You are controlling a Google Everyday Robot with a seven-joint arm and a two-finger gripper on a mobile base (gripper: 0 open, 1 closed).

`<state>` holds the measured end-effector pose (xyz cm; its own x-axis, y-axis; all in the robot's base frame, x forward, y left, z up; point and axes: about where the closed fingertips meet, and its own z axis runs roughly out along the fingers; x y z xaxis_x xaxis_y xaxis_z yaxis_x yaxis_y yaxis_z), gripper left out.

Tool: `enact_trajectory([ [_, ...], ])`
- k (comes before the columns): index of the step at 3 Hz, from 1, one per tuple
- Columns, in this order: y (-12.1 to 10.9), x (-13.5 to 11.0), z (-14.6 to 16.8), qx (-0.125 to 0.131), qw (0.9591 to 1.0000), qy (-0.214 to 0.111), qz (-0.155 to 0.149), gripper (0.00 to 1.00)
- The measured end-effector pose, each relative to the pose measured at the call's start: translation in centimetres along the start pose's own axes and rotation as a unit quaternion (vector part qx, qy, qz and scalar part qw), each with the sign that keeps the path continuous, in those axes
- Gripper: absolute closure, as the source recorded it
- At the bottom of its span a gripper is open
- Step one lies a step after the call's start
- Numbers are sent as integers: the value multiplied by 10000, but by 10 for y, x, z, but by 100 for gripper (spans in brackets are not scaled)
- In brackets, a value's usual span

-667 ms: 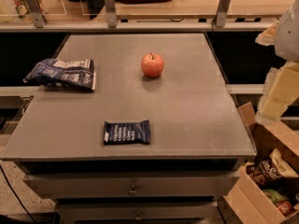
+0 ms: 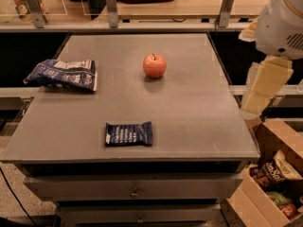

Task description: Move apple near blue chip bag

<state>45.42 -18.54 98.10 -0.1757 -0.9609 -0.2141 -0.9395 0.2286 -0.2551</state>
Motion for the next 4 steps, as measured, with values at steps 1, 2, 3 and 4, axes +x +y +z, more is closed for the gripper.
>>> enact_trajectory([
  [1,-16,-41,14,-127,9995,-248,-125,0],
  [2,-41,-80,37,-224,9983,-531,-29,0],
  [3,-60,-112,64,-276,9960,-810,239,0],
  [4,-75,-136,91,-282,9910,-1185,556,0],
])
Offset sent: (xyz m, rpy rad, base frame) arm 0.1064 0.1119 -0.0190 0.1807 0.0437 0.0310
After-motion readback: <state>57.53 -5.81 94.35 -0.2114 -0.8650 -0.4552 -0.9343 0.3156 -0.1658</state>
